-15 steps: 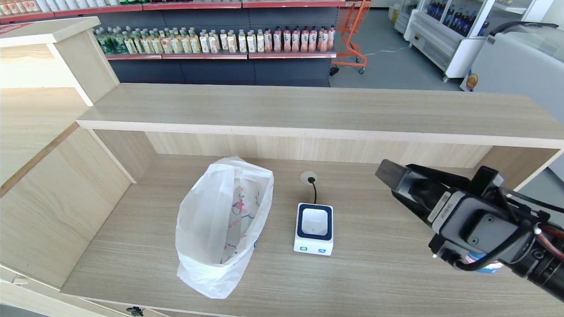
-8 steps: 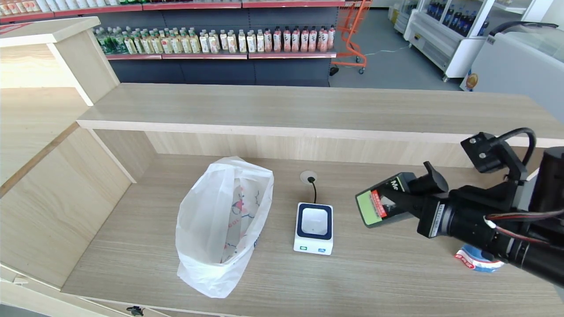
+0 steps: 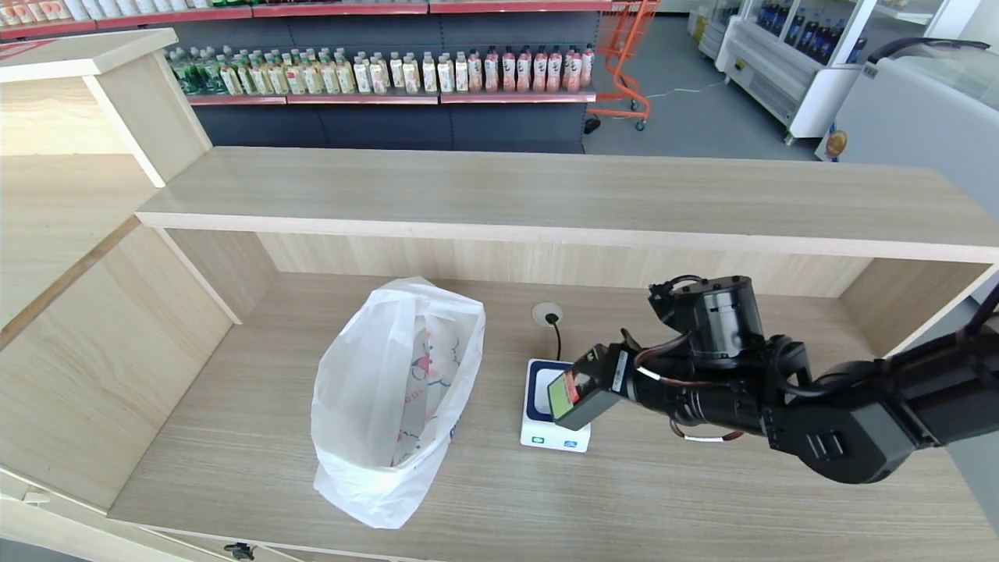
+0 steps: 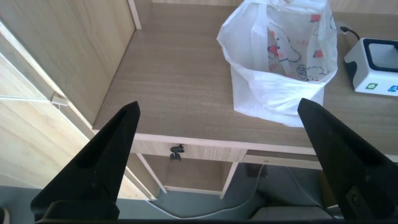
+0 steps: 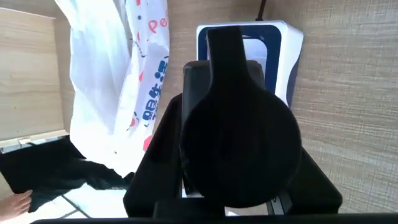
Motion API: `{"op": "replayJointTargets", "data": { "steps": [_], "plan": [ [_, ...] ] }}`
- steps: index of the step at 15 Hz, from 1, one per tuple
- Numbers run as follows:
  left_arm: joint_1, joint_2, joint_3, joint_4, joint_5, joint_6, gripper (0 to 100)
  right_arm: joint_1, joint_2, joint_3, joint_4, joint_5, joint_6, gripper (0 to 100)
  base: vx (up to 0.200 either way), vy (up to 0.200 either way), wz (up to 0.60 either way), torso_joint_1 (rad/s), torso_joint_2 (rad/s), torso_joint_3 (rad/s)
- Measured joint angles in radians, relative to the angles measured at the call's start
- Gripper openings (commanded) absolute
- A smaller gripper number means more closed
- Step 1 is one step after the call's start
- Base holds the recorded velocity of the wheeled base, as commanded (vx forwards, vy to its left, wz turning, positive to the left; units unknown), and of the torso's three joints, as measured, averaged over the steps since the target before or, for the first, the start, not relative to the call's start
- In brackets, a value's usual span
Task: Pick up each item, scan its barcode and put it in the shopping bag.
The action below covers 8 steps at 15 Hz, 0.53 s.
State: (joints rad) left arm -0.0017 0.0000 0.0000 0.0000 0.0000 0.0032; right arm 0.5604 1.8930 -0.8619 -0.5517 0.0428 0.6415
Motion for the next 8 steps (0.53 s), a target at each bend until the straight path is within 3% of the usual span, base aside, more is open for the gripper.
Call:
{"op": "replayJointTargets", "data": {
  "steps": [8],
  "plan": [
    [0.000,0.000,0.000,0.000,0.000,0.000,100,0.017,0.151,-0.103,-0.011,0.048,-0.031,0,0.000,0.000,0.00,0.000,0.00,0.000]
  ]
}}
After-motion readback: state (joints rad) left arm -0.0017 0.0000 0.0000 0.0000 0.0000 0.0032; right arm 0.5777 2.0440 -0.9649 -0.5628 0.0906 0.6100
